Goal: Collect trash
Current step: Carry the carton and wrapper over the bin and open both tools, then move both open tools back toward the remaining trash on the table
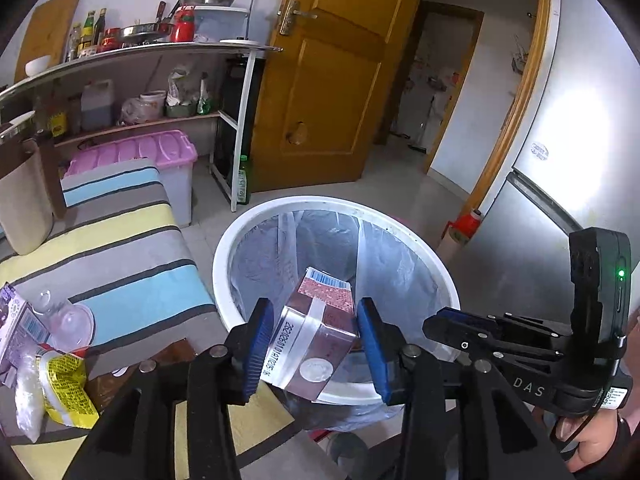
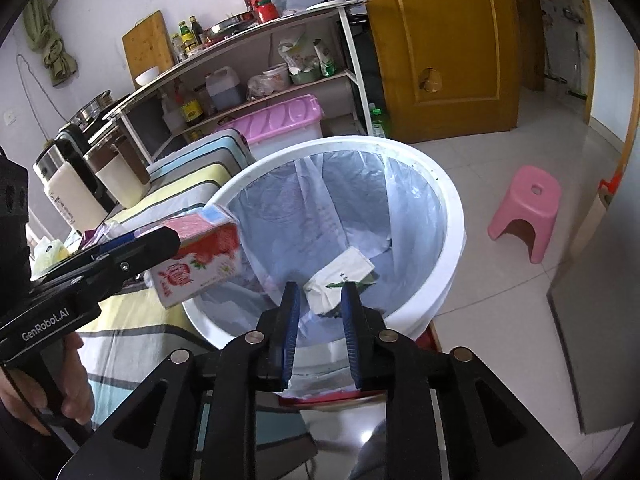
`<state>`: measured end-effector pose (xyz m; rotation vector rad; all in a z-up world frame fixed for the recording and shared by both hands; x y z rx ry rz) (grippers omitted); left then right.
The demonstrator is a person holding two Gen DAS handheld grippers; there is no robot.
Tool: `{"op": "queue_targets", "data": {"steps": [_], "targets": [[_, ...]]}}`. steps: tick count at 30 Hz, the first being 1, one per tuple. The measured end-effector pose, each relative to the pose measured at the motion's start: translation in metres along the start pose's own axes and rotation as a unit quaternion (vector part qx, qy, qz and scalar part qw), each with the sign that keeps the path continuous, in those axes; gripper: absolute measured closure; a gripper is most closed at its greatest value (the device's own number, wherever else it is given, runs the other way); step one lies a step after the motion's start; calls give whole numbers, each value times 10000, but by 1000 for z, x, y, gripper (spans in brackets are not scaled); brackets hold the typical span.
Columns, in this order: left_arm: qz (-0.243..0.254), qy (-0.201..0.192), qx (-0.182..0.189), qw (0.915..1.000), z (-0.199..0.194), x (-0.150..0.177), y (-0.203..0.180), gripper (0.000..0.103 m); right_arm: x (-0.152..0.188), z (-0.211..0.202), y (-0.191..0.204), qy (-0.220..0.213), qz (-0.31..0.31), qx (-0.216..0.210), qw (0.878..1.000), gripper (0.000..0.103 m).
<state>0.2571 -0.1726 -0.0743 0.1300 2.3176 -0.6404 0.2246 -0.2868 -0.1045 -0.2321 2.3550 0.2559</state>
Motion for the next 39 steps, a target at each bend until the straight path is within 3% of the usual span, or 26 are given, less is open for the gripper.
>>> {"op": "queue_targets", "data": {"steps": [5, 9, 18, 37, 39], "targets": [[-83, -93, -15, 9999, -14, 2, 4, 59, -2, -8, 4, -131, 74, -63, 9999, 79], [-114, -144, -58, 9998, -27, 7, 8, 59, -5, -16, 15, -304, 25, -145, 9994, 59], [-151, -378, -141, 9991, -69, 16, 14, 59, -14, -34, 45, -588, -206, -310, 9976, 59], [-521, -679, -621, 9944, -135, 44, 64, 59, -21, -50, 101, -664, -386, -1020, 9918, 58], [-577, -705, -681, 9935, -140, 47, 71, 59, -21, -52, 106, -689, -400, -1074, 9910, 52]]}}
Point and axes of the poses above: each gripper's, at about its wrist camera, not at the fingertips, and z roughly the way its jaws point, y to its left, x to its underside, the point moved 8 cm from there along z, roughly the way its jaws point, and after that the axes turned 13 degrees about -z, right-handed, at the moved point
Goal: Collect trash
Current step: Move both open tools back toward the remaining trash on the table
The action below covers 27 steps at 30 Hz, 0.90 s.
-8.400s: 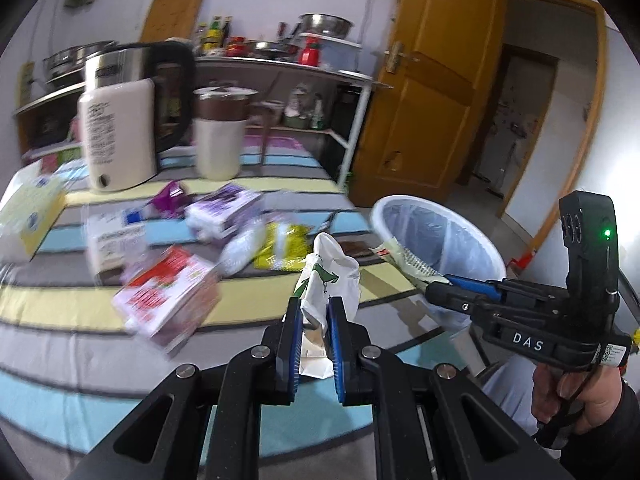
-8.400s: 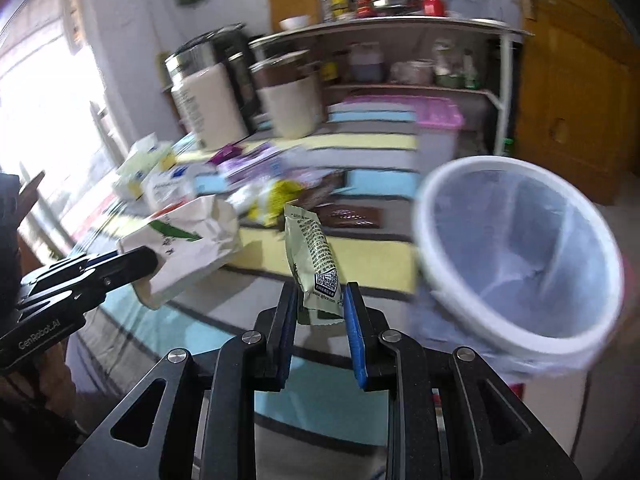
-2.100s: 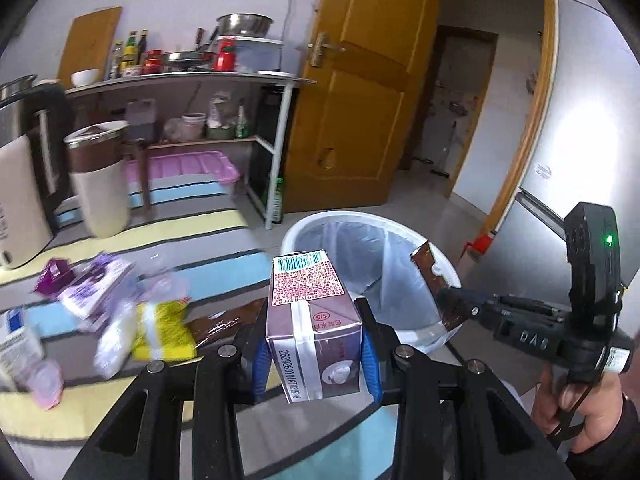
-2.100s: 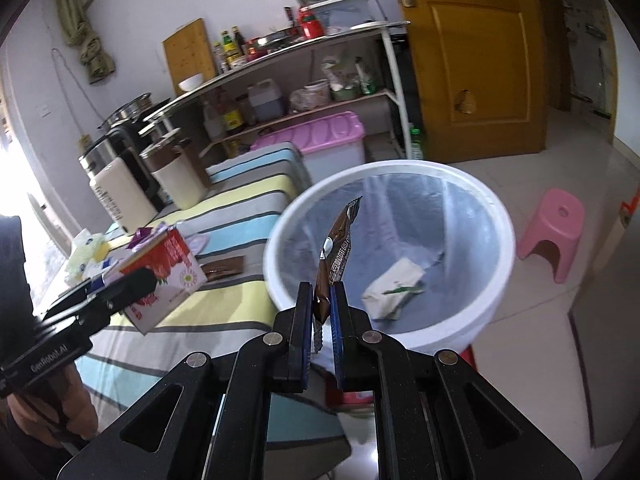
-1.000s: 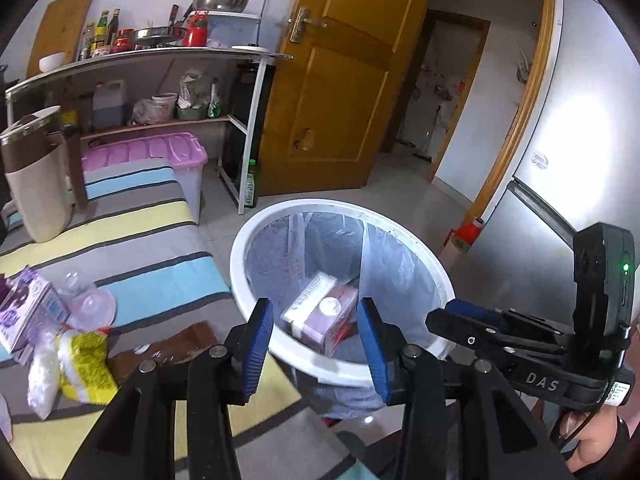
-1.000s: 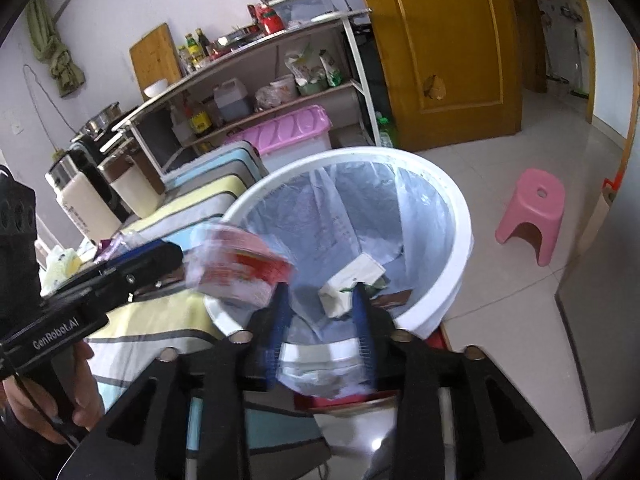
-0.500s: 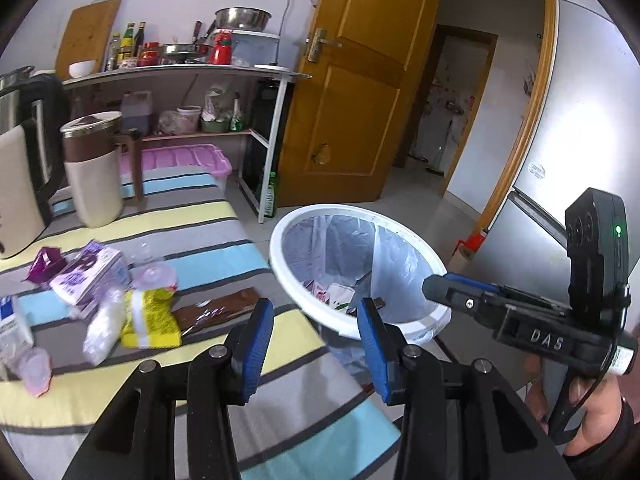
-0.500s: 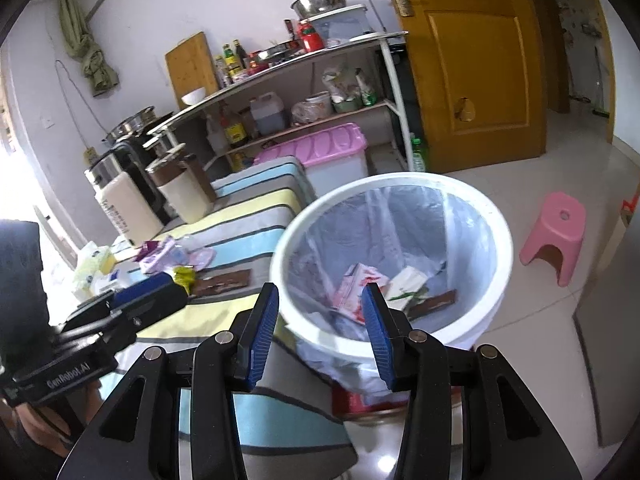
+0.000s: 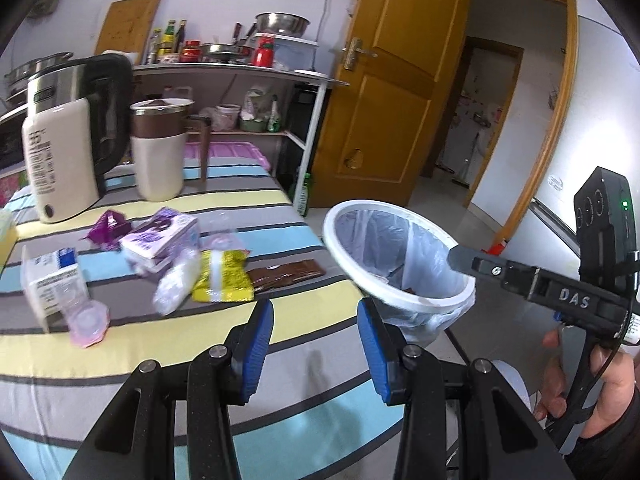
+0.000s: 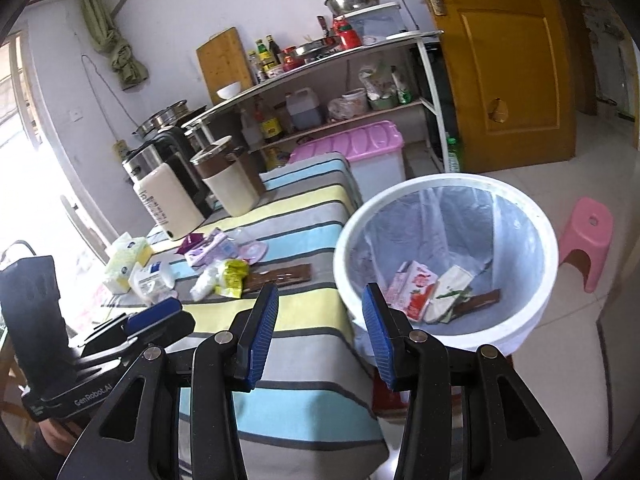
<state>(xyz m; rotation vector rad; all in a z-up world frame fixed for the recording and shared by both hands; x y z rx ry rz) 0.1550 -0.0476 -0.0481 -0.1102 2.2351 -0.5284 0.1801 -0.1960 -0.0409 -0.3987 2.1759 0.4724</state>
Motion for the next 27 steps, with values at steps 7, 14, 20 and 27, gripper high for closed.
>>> {"op": "queue_targets", "data": {"steps": [7, 14, 20, 27], "targets": [[-176, -80, -183, 9996, -14, 3, 22, 59, -2, 1, 14, -58, 13, -210, 9998, 50], [-256, -148, -236, 9993, -24, 3, 32, 59, -8, -2, 24, -232, -29, -295, 9993, 50], [-268, -224, -346, 9988, -33, 5, 40, 59, -3, 4, 34, -131, -148, -331, 9993, 50], [-329, -366, -616, 9969, -47, 4, 61, 59, 0, 16, 57, -11, -567, -405, 9976, 50]]}}
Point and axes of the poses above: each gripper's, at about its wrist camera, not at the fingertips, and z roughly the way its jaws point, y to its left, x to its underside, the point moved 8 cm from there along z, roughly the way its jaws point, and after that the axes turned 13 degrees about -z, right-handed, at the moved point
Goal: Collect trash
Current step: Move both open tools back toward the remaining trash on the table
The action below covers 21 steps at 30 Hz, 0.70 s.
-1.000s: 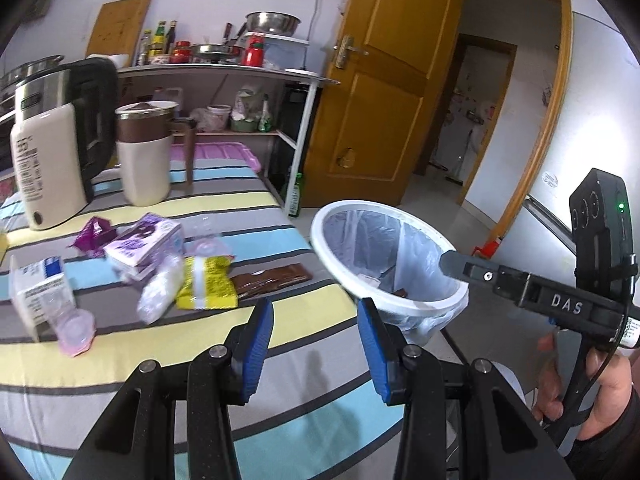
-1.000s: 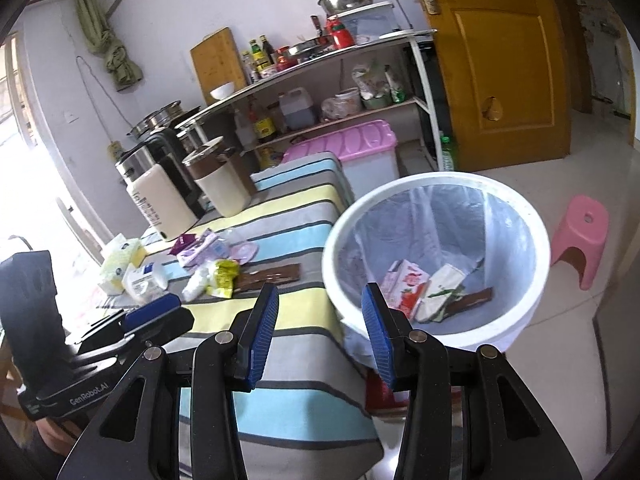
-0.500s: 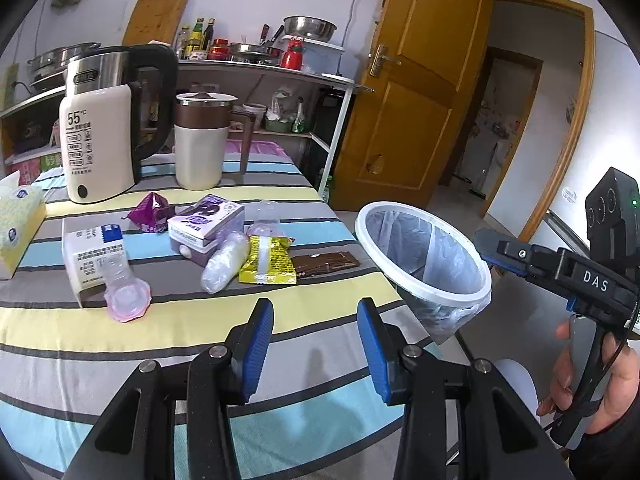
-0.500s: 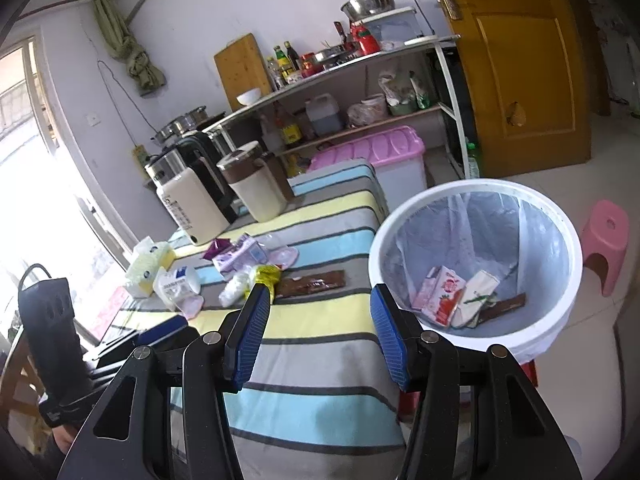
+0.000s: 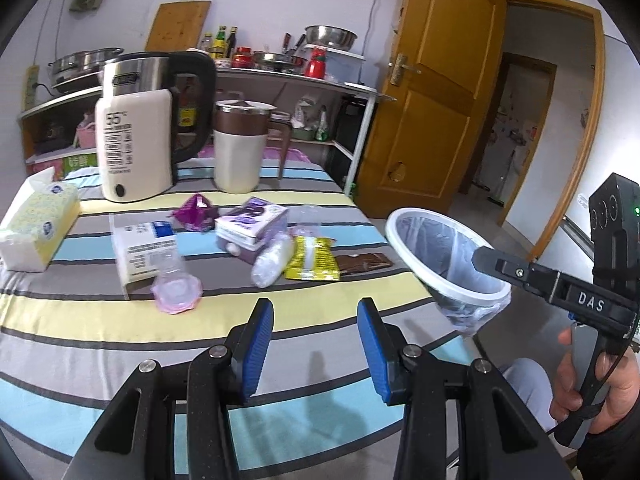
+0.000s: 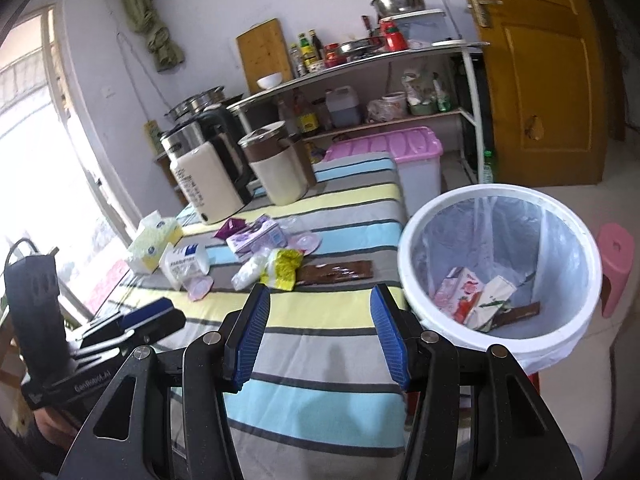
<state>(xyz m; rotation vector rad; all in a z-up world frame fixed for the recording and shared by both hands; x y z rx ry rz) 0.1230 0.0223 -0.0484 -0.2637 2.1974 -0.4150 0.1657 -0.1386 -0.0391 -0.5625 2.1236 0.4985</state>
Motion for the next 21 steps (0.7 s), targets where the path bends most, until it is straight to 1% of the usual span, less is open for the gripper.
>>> {"op": "queue_targets", "data": {"steps": [12, 17, 21], "targets": [[-390, -185, -562, 9975, -6, -14, 58, 59, 7, 35, 22, 454, -309, -220, 9982, 50], [-463, -237, -772, 9957, 2, -25, 76, 59, 2, 47, 27, 521, -360, -275, 9976, 50], [-517, -222, -855, 9948, 16, -32, 85, 59, -2, 59, 32, 571, -380, -339, 9971, 50]]}}
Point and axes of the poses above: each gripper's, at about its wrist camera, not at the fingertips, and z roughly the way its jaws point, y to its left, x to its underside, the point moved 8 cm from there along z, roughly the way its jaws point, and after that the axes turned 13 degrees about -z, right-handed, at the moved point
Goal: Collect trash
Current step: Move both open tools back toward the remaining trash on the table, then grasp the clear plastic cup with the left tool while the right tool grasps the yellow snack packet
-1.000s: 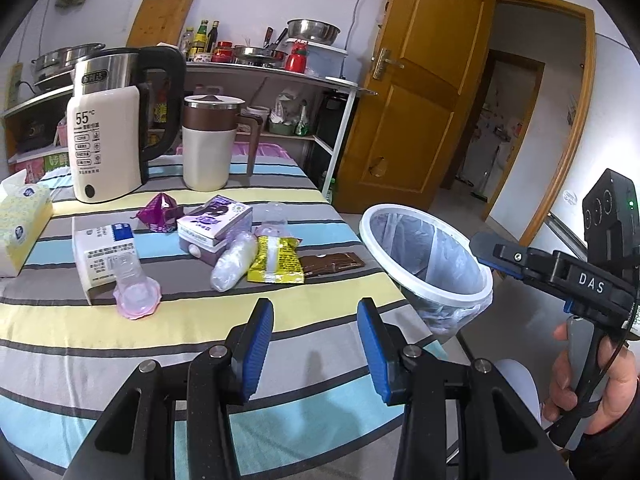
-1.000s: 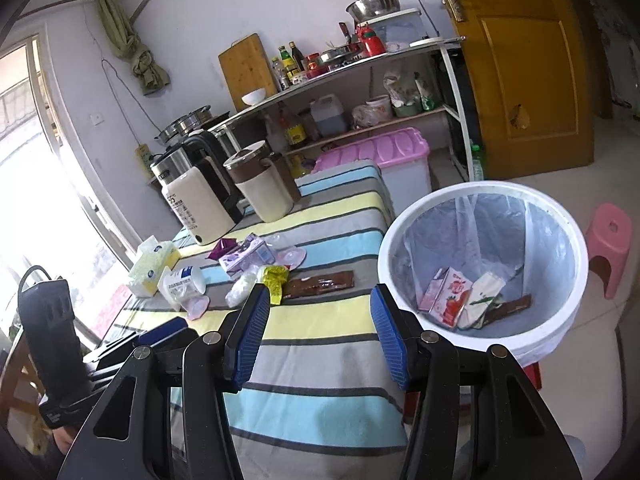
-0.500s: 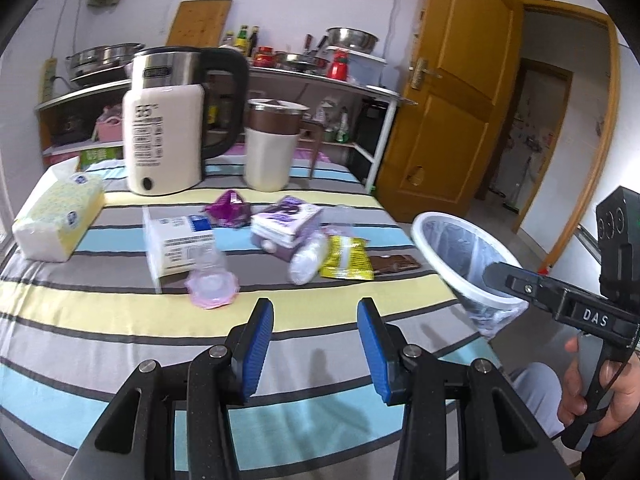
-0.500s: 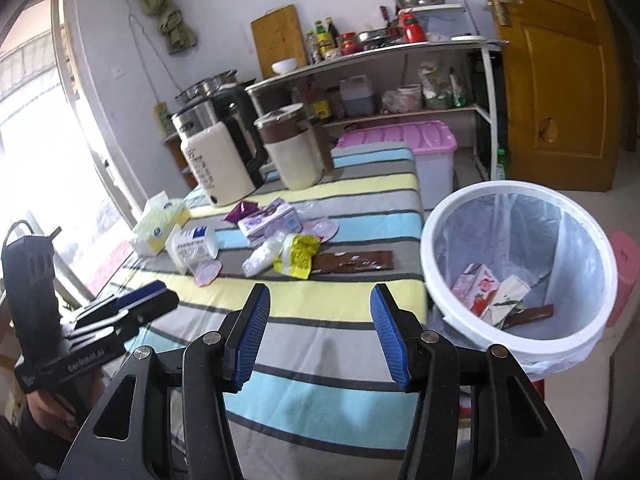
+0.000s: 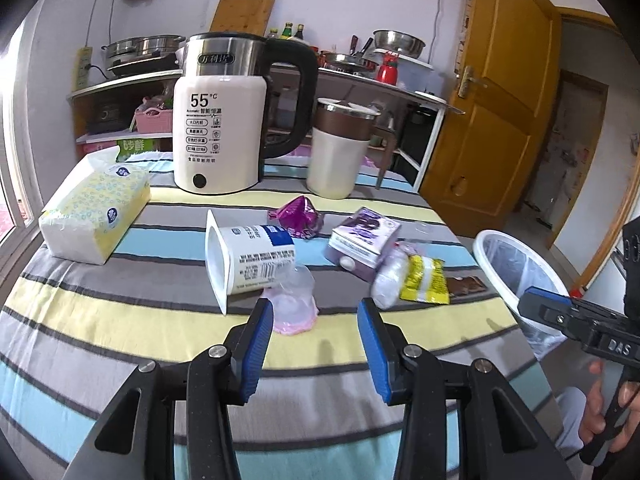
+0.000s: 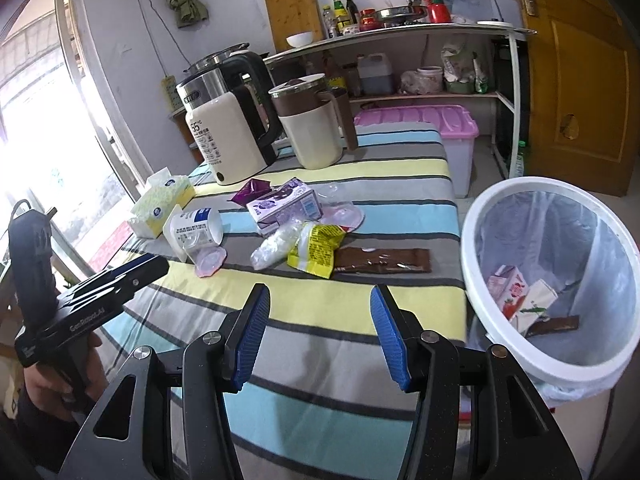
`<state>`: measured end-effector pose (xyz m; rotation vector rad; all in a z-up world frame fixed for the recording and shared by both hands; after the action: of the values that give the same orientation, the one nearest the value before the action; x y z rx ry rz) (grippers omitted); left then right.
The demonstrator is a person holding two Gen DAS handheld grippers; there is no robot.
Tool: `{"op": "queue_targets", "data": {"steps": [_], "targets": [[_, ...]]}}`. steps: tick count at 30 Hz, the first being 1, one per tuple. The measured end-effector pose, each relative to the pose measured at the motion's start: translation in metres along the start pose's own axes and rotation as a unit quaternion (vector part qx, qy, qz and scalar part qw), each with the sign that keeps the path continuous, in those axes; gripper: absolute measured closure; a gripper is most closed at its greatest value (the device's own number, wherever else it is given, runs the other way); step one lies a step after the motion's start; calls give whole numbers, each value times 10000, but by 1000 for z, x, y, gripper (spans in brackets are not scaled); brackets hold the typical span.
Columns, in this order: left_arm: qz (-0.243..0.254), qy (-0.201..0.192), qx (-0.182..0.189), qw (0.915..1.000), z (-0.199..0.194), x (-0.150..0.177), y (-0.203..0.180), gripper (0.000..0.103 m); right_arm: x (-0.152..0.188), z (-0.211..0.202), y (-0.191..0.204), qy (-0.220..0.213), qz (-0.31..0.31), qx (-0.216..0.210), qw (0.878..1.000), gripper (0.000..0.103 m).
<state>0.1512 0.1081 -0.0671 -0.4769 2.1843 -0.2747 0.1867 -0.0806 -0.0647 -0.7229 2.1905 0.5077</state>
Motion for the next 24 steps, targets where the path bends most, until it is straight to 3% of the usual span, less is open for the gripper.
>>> {"op": "queue_targets", "data": {"steps": [13, 18, 24], "targets": [[-230, 329, -138, 9991, 43, -5, 8, 60, -20, 49, 2, 274, -72, -40, 9996, 50], [-277, 462, -109, 9985, 49, -2, 9, 73, -26, 69, 3, 401, -95, -57, 9991, 50], [-296, 516, -12, 9982, 50, -2, 8, 75, -26, 92, 1, 624, -43, -7, 9980, 50]]}}
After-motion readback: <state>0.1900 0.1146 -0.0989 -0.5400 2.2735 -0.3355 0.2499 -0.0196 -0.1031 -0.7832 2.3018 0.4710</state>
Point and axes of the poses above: each gripper's, at about its wrist camera, not at the fingertips, and z roughly the way its jaws point, y to its left, x to its underside, the point moved 8 cm from there along z, roughly the way its jaws point, and after that the axes turned 13 degrees about -z, right-handed, at the moved point
